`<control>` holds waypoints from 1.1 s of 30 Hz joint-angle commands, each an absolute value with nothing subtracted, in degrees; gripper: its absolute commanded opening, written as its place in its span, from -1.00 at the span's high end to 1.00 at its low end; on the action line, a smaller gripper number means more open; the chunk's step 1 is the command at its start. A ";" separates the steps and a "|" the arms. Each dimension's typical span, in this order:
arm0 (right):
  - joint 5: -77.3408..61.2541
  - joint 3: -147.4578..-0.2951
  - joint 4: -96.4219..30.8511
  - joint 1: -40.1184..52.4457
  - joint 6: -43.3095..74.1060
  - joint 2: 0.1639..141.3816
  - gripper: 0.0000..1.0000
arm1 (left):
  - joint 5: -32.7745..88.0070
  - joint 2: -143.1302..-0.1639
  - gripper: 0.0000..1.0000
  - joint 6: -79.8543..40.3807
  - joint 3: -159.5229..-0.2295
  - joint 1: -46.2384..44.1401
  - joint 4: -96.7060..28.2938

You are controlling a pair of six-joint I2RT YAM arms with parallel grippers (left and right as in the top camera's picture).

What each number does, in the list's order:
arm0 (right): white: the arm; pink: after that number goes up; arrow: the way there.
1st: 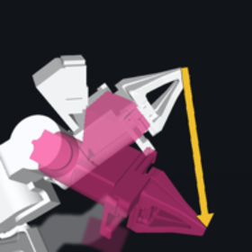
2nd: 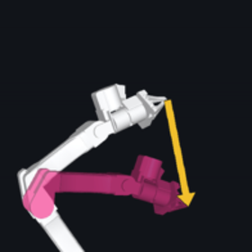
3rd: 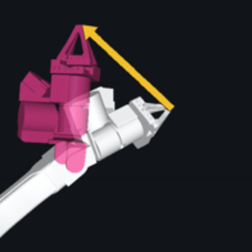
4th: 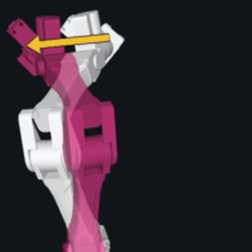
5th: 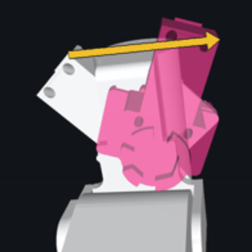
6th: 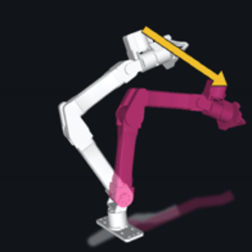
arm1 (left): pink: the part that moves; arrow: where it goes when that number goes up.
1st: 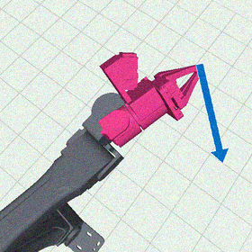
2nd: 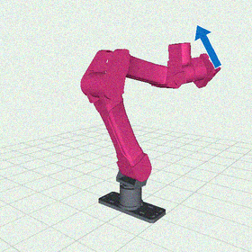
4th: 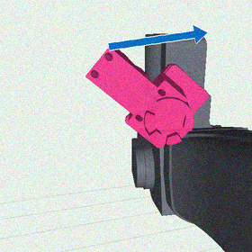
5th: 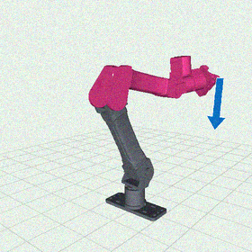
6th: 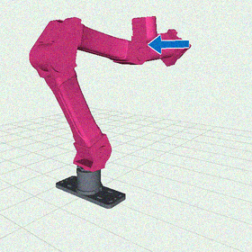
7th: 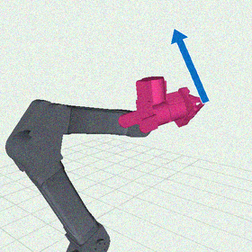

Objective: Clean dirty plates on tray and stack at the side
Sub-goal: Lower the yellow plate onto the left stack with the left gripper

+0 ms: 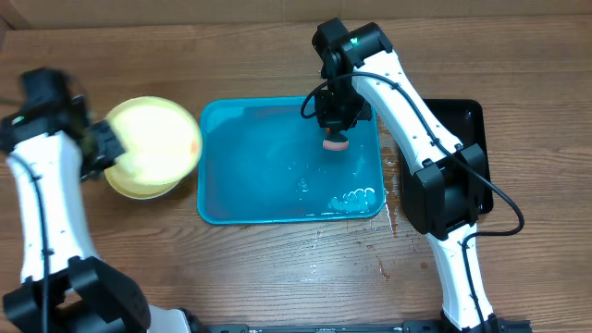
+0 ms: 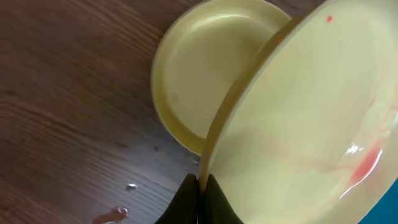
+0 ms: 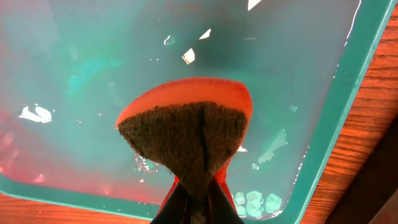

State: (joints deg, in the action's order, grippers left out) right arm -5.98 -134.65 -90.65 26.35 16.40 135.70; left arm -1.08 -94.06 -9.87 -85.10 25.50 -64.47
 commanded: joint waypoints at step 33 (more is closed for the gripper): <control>-6.11 -136.18 -90.08 26.50 16.05 132.88 0.91 | 20.95 -93.30 -0.04 -7.81 -65.28 34.22 -42.22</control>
